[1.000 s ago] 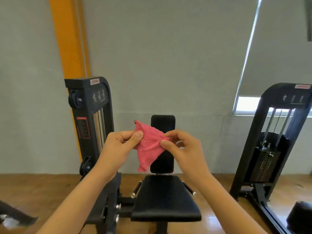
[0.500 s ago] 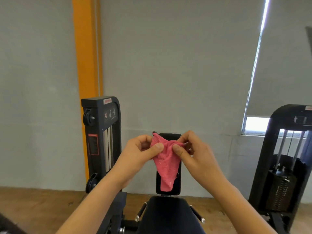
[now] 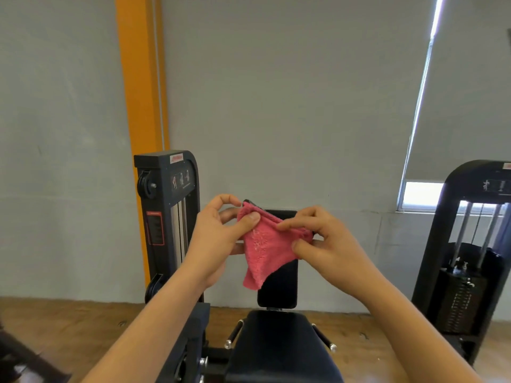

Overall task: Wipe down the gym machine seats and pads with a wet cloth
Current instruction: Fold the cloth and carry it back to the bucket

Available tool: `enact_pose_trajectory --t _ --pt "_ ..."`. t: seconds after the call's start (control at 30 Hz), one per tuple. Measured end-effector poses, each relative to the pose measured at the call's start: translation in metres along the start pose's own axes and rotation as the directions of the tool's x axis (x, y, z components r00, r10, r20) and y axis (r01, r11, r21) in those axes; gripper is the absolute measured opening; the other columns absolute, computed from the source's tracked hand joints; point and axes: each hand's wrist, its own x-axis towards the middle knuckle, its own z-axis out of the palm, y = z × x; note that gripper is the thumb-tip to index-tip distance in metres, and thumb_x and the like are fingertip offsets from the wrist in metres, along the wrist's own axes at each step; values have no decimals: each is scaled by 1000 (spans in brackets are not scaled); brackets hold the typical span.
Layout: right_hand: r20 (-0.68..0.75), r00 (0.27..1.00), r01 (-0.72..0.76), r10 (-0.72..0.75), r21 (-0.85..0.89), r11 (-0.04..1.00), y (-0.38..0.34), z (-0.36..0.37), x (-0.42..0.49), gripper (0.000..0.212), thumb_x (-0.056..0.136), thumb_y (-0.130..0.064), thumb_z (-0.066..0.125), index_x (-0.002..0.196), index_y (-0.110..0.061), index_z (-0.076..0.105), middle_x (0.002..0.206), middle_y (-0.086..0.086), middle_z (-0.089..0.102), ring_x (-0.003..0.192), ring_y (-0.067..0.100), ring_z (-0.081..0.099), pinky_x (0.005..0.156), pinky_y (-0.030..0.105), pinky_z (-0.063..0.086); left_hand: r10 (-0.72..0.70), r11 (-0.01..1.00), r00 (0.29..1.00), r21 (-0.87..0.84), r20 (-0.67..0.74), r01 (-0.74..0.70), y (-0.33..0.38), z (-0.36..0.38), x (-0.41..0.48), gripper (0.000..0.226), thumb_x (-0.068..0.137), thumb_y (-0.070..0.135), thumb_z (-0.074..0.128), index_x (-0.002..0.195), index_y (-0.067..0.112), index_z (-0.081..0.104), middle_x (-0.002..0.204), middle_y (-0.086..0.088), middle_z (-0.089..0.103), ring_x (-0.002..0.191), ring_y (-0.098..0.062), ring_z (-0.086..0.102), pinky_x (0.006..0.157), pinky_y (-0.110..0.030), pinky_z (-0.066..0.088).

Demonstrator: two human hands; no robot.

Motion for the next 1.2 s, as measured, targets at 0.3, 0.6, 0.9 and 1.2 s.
enact_pose_trajectory --t 0.3,0.6,0.9,1.2 --pt "-20 998 53 -54 -76 996 2 17 -16 63 83 -33 84 135 -44 51 126 -22 57 115 -6 55 88 13 51 -24 979 998 -203 63 37 4 16 -13 52 81 10 72 130 18 56 121 -16 67 101 -27 74 71 -35 62" --pt "124 986 -129 115 109 986 8 -8 -22 50 83 -5 78 124 -33 66 111 -2 69 87 16 74 70 30 63 185 705 919 604 349 -372 -18 -1 -24 42 79 33 85 118 31 70 113 21 64 112 -4 62 87 -23 58" --pt "79 957 -290 280 184 939 50 18 -80 38 89 -14 78 122 -29 68 107 -4 75 92 10 76 79 28 63 -61 849 948 515 313 -115 -65 -6 -30 25 75 26 84 99 23 76 92 5 77 89 -10 73 82 -19 57" --pt "-176 806 -519 565 245 819 94 46 -182 41 89 -12 78 128 -21 69 108 -3 77 97 11 76 85 34 64 -226 869 773 481 592 -115 -160 18 -41 24 77 28 84 99 22 78 97 5 76 95 -13 72 85 -27 58"
